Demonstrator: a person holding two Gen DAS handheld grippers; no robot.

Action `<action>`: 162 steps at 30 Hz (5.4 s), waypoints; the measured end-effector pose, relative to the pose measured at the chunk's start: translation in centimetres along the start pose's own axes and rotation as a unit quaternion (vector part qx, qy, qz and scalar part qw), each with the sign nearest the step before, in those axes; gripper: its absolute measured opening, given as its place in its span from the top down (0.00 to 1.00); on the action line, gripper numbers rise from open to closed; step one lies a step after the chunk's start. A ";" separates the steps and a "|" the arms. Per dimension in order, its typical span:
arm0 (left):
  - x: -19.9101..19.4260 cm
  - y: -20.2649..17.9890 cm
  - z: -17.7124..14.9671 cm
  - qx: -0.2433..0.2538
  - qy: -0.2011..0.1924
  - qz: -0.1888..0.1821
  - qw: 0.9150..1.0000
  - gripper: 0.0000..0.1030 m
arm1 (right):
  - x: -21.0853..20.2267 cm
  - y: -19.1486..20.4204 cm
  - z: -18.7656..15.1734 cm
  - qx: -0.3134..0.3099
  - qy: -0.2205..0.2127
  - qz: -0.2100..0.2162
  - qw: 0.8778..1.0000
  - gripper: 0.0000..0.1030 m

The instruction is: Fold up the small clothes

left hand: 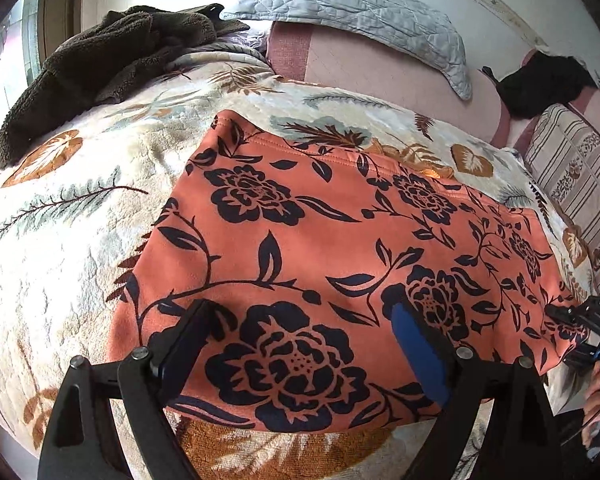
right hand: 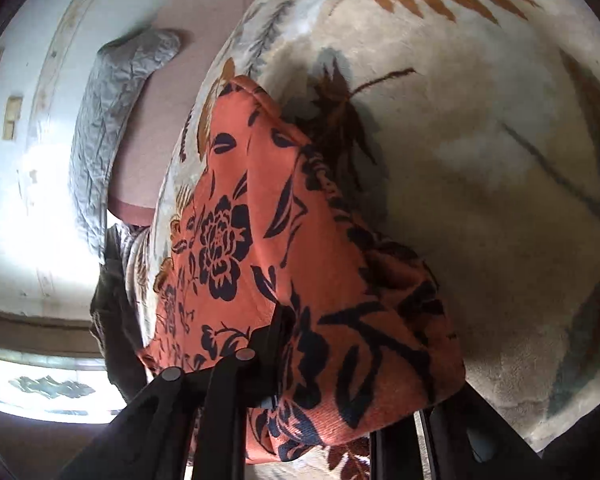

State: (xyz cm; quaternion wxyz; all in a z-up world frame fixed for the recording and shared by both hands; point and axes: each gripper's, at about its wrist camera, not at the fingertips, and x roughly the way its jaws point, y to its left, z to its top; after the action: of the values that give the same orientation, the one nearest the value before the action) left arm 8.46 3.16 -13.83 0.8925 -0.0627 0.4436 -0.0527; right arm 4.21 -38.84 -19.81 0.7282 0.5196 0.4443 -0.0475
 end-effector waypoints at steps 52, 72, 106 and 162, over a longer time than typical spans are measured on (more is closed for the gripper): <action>8.6 9.3 13.9 -0.029 0.124 -0.186 0.974 0.87 | 13.1 26.1 -30.9 -0.654 0.011 -0.063 0.754 0.83; 6.6 14.1 12.1 -0.071 0.093 -0.173 0.978 0.59 | 11.0 24.2 -38.1 -0.704 0.000 -0.071 0.707 0.69; -7.4 10.7 3.9 -0.064 0.002 -0.097 0.993 0.63 | 7.1 8.0 -19.3 0.021 0.189 0.255 0.948 0.38; -3.7 11.5 5.9 -0.111 -0.073 -0.187 0.973 0.53 | 11.7 16.8 -9.6 -0.292 0.153 0.052 0.943 0.45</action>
State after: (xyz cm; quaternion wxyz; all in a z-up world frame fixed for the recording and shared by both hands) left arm 11.36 15.47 -9.20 0.8846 -0.2465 0.3604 -0.1641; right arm 14.44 -18.97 -16.57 0.7729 0.3076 0.5169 0.2020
